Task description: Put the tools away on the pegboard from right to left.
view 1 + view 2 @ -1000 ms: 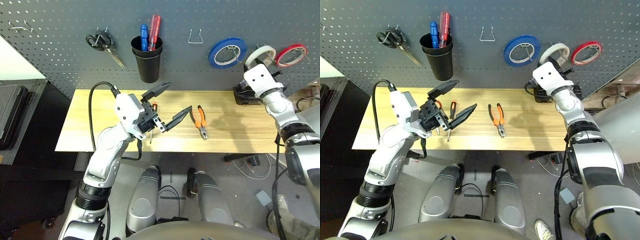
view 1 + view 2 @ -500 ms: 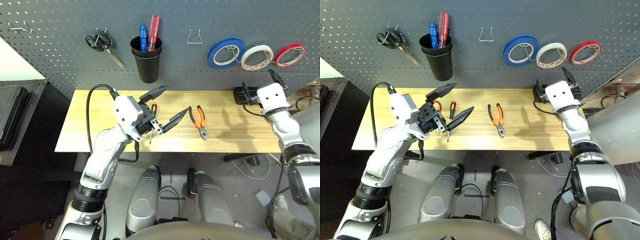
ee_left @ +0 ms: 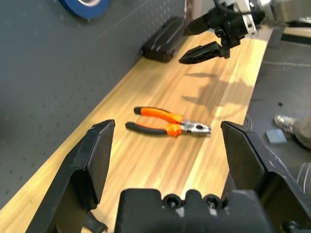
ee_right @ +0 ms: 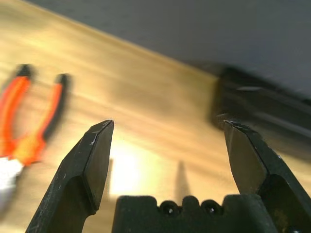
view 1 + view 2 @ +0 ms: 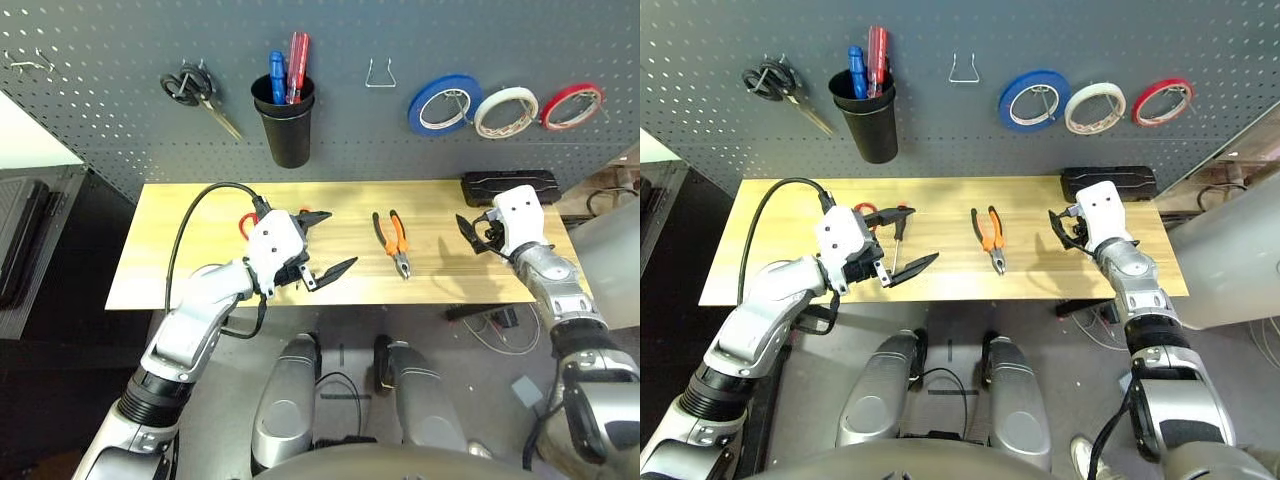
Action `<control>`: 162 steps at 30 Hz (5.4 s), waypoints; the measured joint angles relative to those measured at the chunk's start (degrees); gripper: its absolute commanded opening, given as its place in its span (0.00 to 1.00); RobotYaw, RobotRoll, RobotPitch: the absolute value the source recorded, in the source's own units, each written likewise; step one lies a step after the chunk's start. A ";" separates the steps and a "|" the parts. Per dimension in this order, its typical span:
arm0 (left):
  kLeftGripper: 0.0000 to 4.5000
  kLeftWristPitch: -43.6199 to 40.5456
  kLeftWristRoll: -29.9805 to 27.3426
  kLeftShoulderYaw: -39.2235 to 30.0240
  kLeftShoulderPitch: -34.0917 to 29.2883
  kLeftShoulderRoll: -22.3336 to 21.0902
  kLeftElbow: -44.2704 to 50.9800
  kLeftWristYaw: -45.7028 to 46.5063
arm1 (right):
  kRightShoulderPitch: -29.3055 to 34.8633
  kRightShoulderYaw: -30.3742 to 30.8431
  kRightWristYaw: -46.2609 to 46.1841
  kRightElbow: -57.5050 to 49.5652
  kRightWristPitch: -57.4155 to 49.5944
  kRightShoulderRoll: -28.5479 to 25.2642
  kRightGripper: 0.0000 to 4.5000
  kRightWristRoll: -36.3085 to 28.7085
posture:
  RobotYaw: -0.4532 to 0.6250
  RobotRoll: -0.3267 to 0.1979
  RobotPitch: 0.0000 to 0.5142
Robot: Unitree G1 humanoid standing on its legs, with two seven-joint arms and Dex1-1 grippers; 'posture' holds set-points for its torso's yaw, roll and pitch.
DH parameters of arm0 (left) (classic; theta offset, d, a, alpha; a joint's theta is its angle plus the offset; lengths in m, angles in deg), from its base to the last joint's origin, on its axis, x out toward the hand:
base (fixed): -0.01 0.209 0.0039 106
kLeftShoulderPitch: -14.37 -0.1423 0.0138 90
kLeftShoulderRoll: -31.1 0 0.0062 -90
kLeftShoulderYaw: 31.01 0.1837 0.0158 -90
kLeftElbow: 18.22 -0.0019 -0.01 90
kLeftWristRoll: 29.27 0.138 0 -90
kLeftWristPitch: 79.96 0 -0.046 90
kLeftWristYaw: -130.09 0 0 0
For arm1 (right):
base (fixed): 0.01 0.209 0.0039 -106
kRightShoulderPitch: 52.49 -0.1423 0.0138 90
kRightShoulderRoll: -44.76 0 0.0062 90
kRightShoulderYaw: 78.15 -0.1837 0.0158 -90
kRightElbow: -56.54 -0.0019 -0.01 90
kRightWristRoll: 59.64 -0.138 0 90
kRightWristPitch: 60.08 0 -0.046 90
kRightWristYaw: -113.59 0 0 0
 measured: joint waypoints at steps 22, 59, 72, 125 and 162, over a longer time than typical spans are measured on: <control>1.00 -2.58 6.09 1.60 -0.32 -2.88 -0.37 -1.02 | -15.88 3.09 -1.17 5.03 -39.67 11.49 0.99 -3.06 | 0.73 0.62 0.51; 1.00 -4.47 7.34 1.59 -1.47 -3.09 -0.04 -0.97 | -28.69 5.05 -4.83 34.71 -25.63 16.35 0.55 4.79 | 0.76 0.62 0.52; 1.00 -3.86 7.23 -0.33 -1.87 -3.61 0.00 -0.76 | -17.00 8.07 4.02 11.21 -22.76 6.77 0.55 6.46 | 0.77 0.62 0.47; 1.00 1.95 -14.46 -16.51 3.89 8.22 8.99 6.57 | -6.56 -0.08 8.13 -20.94 19.59 3.66 0.55 -8.15 | 0.71 0.62 0.44; 1.00 3.35 -13.66 -15.30 4.27 7.88 6.67 6.83 | -34.70 -0.13 -3.77 12.13 31.67 14.40 0.55 -3.96 | 0.75 0.62 0.44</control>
